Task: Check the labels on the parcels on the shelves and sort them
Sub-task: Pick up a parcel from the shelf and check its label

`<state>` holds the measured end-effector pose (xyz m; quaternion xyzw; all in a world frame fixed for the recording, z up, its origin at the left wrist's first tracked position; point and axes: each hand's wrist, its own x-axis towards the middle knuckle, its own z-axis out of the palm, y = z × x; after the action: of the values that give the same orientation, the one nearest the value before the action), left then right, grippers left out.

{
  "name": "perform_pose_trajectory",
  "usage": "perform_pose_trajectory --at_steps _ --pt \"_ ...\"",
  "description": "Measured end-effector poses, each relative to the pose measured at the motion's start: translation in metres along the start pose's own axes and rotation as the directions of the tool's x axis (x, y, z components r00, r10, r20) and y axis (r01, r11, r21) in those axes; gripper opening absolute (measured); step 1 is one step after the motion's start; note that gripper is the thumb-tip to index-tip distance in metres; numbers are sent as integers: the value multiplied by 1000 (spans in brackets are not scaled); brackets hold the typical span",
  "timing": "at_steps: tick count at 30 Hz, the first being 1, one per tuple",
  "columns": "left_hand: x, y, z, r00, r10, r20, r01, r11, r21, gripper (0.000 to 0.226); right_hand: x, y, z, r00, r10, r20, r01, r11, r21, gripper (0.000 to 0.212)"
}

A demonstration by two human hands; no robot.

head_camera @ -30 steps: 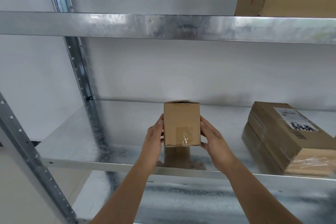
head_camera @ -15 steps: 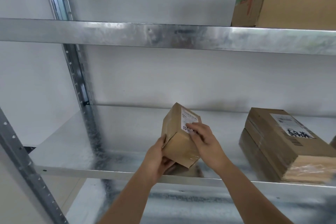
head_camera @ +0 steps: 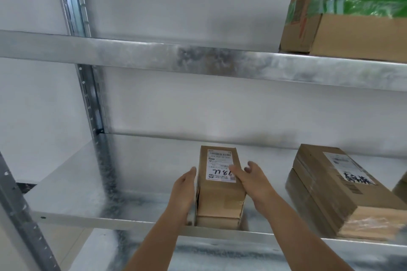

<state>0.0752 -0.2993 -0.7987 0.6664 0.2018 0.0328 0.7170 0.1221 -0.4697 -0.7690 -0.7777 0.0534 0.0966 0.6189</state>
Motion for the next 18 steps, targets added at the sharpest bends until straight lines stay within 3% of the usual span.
perform_pose_trajectory --at_steps 3,5,9,18 --pt "6 31 6 994 -61 88 49 990 134 48 6 -12 -1 988 120 93 -122 992 13 42" --pt "18 45 8 990 -90 111 56 959 279 52 13 -18 0 987 131 92 -128 991 -46 33" --pt "35 47 8 988 -124 86 72 889 452 61 17 -17 7 986 133 98 -126 989 -74 28" --pt "47 35 -1 969 -206 135 141 913 382 60 25 -2 0 977 126 173 -125 992 -15 32"
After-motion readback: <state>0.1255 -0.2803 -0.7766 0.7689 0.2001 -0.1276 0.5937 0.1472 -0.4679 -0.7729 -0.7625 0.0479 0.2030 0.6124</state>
